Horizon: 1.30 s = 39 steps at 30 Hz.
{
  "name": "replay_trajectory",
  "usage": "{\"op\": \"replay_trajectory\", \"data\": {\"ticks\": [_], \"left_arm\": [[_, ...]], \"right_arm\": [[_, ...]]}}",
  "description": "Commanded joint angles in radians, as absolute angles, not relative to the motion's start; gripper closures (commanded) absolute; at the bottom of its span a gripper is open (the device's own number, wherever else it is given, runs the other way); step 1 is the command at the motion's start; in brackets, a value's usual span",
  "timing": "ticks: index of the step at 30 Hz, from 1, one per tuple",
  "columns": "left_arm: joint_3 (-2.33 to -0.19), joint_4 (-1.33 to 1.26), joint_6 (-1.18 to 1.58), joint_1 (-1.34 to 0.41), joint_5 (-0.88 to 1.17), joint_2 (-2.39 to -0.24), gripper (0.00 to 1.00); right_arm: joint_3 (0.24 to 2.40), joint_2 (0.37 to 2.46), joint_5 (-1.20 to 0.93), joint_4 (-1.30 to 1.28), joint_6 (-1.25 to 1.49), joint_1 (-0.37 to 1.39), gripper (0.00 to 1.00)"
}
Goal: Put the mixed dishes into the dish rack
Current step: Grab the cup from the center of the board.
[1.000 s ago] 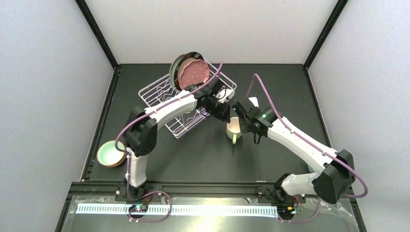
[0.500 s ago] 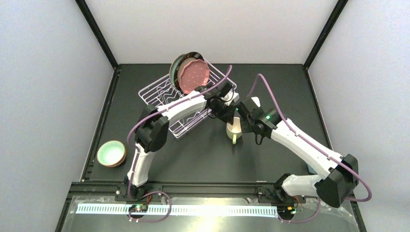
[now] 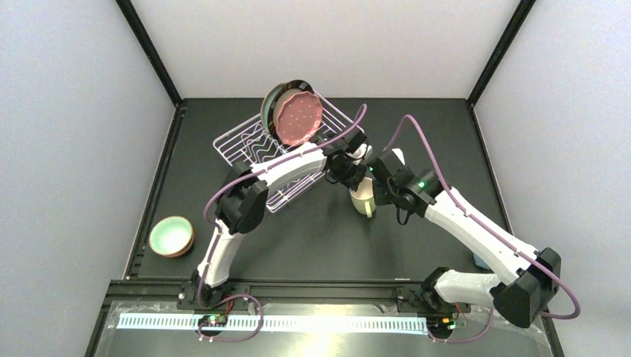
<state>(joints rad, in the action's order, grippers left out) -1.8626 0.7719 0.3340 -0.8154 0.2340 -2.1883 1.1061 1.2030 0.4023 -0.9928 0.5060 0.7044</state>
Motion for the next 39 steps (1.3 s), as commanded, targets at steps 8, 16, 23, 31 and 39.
{"op": "replay_trajectory", "data": {"ticks": [8, 16, 23, 31, 39], "left_arm": [[-1.879, 0.78, 0.393, -0.859, 0.122, -2.169, 0.99], [-1.978, 0.822, 0.429, -0.859, -0.009, -2.088, 0.99], [-2.162, 0.877, 0.426, -0.859, -0.107, -2.066, 0.99], [-2.192, 0.859, 0.41, -0.858, -0.139, -2.008, 0.99], [-2.228, 0.923, 0.402, -0.859, -0.095, -2.003, 0.99]], "right_arm": [[1.098, 1.131, 0.399, -1.017, 0.459, 0.7, 0.43], [1.165, 1.115, 0.337, -0.998, 0.397, 0.699, 0.25], [1.18, 1.073, 0.255, -0.939, 0.333, 0.7, 0.22], [1.227, 1.104, 0.257, -0.925, 0.271, 0.7, 0.22], [1.232, 1.137, 0.364, -0.867, 0.23, 0.7, 0.22]]}}
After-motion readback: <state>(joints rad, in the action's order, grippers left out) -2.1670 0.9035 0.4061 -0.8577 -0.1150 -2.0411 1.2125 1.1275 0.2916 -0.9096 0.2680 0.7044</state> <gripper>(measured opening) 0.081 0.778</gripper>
